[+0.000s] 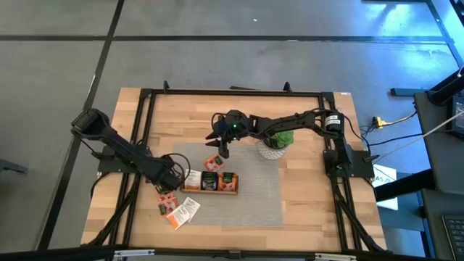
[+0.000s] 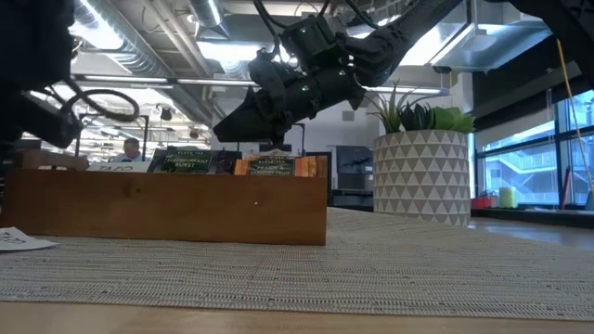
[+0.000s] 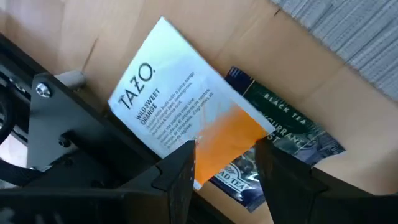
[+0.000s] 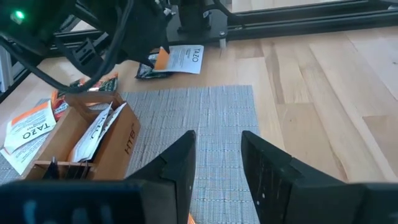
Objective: Pick & Place Tea
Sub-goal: Put the white tea bag into the left section of the wooden organizer
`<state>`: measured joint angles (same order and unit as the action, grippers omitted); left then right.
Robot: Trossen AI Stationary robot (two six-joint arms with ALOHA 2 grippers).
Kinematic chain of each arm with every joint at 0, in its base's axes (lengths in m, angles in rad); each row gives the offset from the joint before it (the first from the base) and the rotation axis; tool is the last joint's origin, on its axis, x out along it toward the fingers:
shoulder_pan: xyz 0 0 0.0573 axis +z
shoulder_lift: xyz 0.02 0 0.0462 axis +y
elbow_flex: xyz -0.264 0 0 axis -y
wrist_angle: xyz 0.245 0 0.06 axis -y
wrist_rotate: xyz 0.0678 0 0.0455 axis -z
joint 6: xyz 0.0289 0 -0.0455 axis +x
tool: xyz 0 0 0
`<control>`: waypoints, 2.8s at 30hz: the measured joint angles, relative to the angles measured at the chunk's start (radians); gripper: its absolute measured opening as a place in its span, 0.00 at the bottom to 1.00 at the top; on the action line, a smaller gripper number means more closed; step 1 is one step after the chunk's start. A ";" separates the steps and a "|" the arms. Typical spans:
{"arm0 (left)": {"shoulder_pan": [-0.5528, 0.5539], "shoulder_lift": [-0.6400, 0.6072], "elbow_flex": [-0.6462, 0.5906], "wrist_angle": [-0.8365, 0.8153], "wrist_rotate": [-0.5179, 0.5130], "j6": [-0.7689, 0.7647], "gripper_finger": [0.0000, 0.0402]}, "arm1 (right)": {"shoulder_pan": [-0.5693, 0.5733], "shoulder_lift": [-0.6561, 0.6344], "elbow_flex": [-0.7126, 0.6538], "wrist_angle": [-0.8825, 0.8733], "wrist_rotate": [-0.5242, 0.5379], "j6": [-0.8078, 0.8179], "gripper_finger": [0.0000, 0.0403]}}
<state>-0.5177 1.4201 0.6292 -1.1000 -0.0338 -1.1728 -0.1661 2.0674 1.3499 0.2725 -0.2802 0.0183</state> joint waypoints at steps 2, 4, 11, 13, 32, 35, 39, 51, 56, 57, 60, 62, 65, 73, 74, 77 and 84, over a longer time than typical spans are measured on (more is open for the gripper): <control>-0.008 0.026 0.000 0.001 0.000 0.000 0.40 | 0.000 0.000 0.000 0.000 0.000 0.008 0.32; -0.016 0.056 -0.005 0.008 -0.001 0.002 0.41 | 0.000 0.000 0.000 0.000 0.000 0.031 0.32; -0.017 0.118 -0.011 0.016 -0.008 0.025 0.40 | 0.000 0.000 0.000 -0.004 0.000 0.056 0.32; -0.018 0.119 -0.010 0.015 -0.040 0.056 0.40 | 0.000 0.000 0.000 -0.004 0.000 0.056 0.32; 0.128 0.118 -0.070 0.076 -0.471 0.280 0.39 | 0.000 0.000 0.000 -0.008 0.000 0.053 0.32; 0.158 0.116 -0.109 0.106 -0.528 0.312 0.39 | 0.000 0.000 0.000 -0.008 0.000 0.053 0.32; 0.183 0.118 -0.124 0.127 -0.593 0.337 0.39 | 0.000 0.000 0.000 -0.008 0.000 0.058 0.32; 0.277 0.117 -0.123 0.340 -0.768 0.544 0.39 | -0.008 0.000 0.000 -0.001 0.000 0.052 0.32; 0.334 0.117 -0.121 0.384 -0.780 0.622 0.39 | -0.008 0.000 0.000 -0.003 0.000 0.052 0.32; 0.347 0.117 -0.121 0.388 -0.780 0.621 0.39 | -0.008 0.000 0.000 -0.004 0.000 0.051 0.32; 0.375 0.116 -0.121 0.408 -0.782 0.632 0.39 | -0.008 0.000 0.000 -0.004 0.000 0.051 0.32; 0.383 0.116 -0.119 0.412 -0.779 0.645 0.39 | -0.008 0.000 0.000 -0.008 0.000 0.054 0.32; 0.383 0.112 -0.102 0.358 -0.793 0.580 0.39 | -0.008 0.000 0.000 -0.033 0.000 0.074 0.32; 0.383 -0.036 -0.024 0.174 -0.838 0.348 0.39 | -0.048 0.000 0.009 -0.022 -0.001 0.182 0.32; 0.385 -0.064 -0.024 0.174 -0.812 0.319 0.39 | -0.054 0.000 0.017 -0.022 -0.001 0.182 0.32; 0.406 -0.144 -0.026 0.172 -0.722 0.259 0.39 | -0.070 0.000 0.046 -0.021 -0.002 0.169 0.32; 0.479 -0.297 -0.067 0.401 -0.506 0.302 0.39 | -0.103 -0.001 0.118 -0.058 -0.006 0.160 0.32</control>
<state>-0.0391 1.1229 0.5625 -0.6987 -0.5394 -0.8708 -0.2687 2.0666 1.4677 0.2144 -0.2866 0.1783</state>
